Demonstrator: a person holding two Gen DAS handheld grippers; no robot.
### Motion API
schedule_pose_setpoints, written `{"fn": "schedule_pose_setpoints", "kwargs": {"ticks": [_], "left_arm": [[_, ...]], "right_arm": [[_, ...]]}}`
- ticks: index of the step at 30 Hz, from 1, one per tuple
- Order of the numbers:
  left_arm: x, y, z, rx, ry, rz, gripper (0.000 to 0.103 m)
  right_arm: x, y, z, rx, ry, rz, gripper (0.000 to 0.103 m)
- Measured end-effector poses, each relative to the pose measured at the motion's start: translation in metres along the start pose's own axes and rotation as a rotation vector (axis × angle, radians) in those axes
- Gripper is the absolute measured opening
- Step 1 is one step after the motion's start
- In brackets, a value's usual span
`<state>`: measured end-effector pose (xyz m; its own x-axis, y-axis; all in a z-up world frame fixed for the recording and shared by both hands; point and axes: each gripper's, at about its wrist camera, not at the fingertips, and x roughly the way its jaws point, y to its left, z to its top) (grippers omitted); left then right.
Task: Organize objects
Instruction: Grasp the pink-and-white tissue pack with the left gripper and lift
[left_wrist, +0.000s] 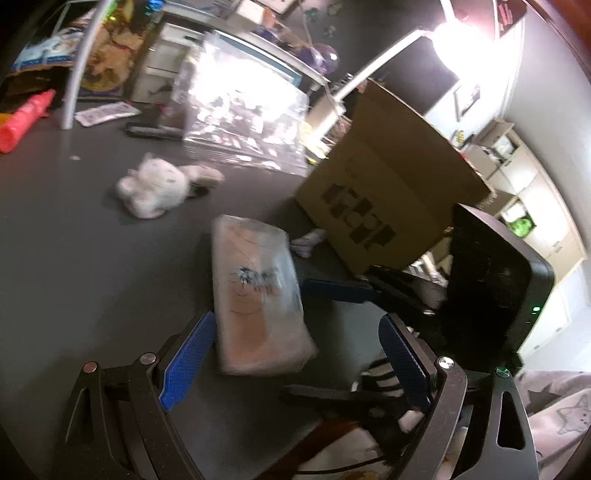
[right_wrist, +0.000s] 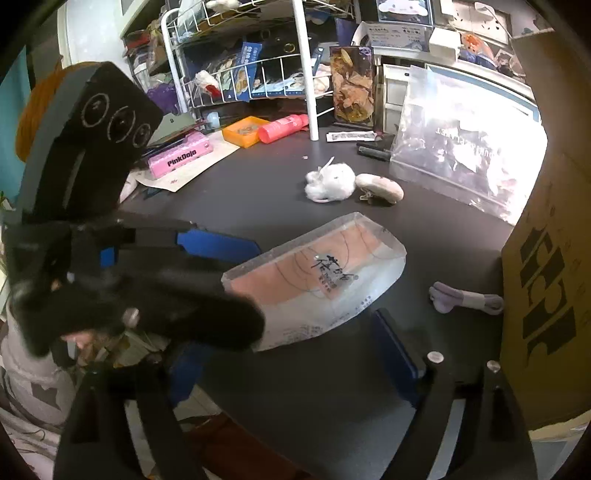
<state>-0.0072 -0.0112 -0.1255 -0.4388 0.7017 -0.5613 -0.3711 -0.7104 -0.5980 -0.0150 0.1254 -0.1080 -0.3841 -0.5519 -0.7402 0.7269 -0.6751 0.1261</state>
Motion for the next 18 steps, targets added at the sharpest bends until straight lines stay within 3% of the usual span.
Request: {"fn": "schedule_pose_setpoints", "kwargs": {"ticks": [6, 12, 14, 18], "left_arm": [[0.008, -0.010, -0.003, -0.006, 0.029, -0.092, 0.089], [0.007, -0.010, -0.006, -0.028, 0.028, -0.122, 0.089], [0.004, -0.007, -0.007, -0.035, 0.024, -0.109, 0.089], [-0.008, 0.001, -0.009, -0.042, 0.006, 0.018, 0.089]], "right_arm": [[0.002, 0.001, 0.000, -0.011, -0.024, -0.019, 0.092], [0.005, 0.000, 0.003, -0.007, -0.044, -0.020, 0.094], [0.007, 0.001, 0.004, -0.012, -0.049, -0.022, 0.095], [0.012, 0.004, 0.005, -0.014, -0.055, -0.058, 0.095]]}}
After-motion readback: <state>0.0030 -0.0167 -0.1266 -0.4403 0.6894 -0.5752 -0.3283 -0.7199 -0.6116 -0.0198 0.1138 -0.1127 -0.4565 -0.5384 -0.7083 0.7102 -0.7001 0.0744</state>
